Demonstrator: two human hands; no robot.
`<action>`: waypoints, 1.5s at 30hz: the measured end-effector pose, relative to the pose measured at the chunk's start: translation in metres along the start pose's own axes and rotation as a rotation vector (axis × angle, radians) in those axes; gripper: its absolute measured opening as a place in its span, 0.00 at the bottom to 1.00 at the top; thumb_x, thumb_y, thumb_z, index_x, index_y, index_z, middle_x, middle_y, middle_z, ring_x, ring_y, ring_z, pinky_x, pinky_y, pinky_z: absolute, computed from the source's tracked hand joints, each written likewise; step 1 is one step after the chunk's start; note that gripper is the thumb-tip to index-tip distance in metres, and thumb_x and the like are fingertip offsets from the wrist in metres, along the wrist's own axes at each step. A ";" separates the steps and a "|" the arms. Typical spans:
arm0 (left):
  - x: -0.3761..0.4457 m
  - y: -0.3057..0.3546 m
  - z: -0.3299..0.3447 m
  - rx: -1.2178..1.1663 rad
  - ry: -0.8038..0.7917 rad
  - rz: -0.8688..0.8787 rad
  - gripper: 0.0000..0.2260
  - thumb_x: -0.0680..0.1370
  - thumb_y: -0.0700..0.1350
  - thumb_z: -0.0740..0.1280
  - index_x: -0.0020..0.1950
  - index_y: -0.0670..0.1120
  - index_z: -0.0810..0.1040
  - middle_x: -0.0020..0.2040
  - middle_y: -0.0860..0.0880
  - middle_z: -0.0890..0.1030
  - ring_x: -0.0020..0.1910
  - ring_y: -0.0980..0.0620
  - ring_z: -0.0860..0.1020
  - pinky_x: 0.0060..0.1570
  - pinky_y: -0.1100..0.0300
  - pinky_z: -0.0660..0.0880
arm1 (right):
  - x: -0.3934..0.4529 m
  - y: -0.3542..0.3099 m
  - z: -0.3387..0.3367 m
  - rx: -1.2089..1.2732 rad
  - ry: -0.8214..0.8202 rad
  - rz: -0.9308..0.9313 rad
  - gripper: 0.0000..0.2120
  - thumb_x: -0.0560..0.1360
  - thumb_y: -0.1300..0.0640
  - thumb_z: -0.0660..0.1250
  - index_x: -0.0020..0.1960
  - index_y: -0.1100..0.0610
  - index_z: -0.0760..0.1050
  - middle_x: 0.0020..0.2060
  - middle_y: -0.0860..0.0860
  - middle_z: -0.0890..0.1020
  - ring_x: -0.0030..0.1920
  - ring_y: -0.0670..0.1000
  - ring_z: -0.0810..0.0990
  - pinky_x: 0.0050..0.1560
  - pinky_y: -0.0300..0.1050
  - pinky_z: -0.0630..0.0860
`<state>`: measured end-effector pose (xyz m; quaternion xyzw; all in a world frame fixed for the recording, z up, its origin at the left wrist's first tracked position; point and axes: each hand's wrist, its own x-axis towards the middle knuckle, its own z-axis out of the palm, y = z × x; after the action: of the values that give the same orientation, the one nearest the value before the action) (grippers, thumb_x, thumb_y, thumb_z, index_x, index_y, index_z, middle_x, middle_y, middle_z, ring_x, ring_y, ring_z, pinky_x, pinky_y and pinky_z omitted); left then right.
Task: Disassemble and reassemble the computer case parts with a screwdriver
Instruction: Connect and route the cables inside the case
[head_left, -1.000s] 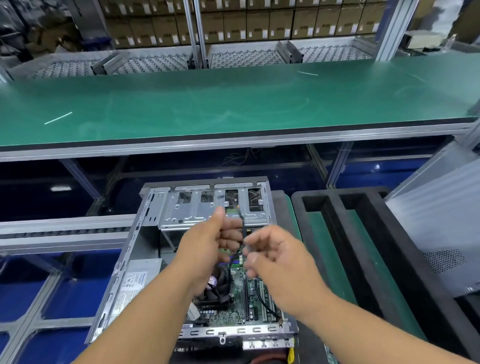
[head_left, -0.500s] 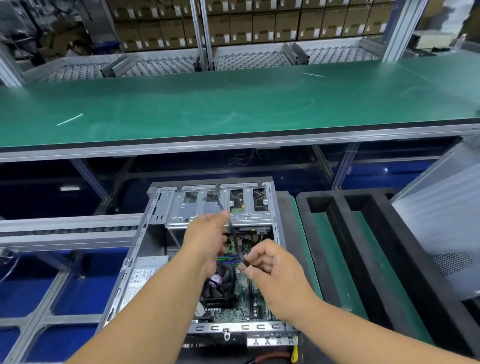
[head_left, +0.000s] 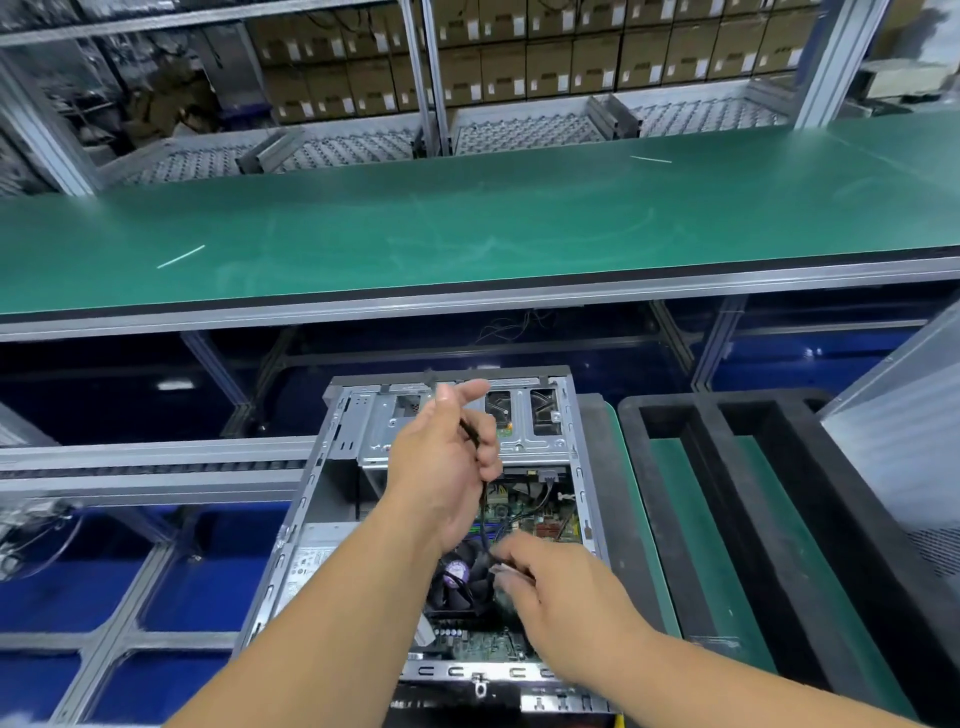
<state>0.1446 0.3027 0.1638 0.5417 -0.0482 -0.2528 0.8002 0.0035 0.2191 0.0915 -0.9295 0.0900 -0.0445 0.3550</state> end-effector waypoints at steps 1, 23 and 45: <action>-0.003 -0.001 0.001 0.012 -0.014 0.021 0.20 0.86 0.57 0.55 0.64 0.43 0.77 0.35 0.47 0.75 0.30 0.52 0.67 0.29 0.58 0.64 | 0.000 -0.001 0.001 -0.047 -0.002 -0.030 0.09 0.83 0.46 0.60 0.62 0.42 0.73 0.43 0.44 0.83 0.42 0.48 0.77 0.39 0.46 0.70; 0.006 -0.057 -0.011 0.676 -0.096 -0.422 0.09 0.81 0.40 0.67 0.44 0.39 0.82 0.38 0.44 0.84 0.35 0.50 0.77 0.40 0.57 0.72 | 0.004 -0.004 0.007 -0.349 -0.158 -0.088 0.14 0.73 0.62 0.61 0.52 0.49 0.79 0.49 0.47 0.80 0.53 0.53 0.76 0.54 0.49 0.74; 0.009 -0.090 -0.006 1.170 0.135 -0.190 0.15 0.71 0.51 0.79 0.31 0.48 0.78 0.35 0.49 0.84 0.44 0.44 0.83 0.48 0.48 0.81 | -0.014 0.000 0.002 -0.570 0.016 -0.063 0.07 0.66 0.53 0.65 0.30 0.47 0.71 0.28 0.43 0.74 0.37 0.50 0.72 0.45 0.52 0.68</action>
<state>0.1224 0.2781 0.0792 0.9093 -0.0798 -0.2198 0.3442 -0.0095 0.2230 0.0899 -0.9937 0.0725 -0.0357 0.0771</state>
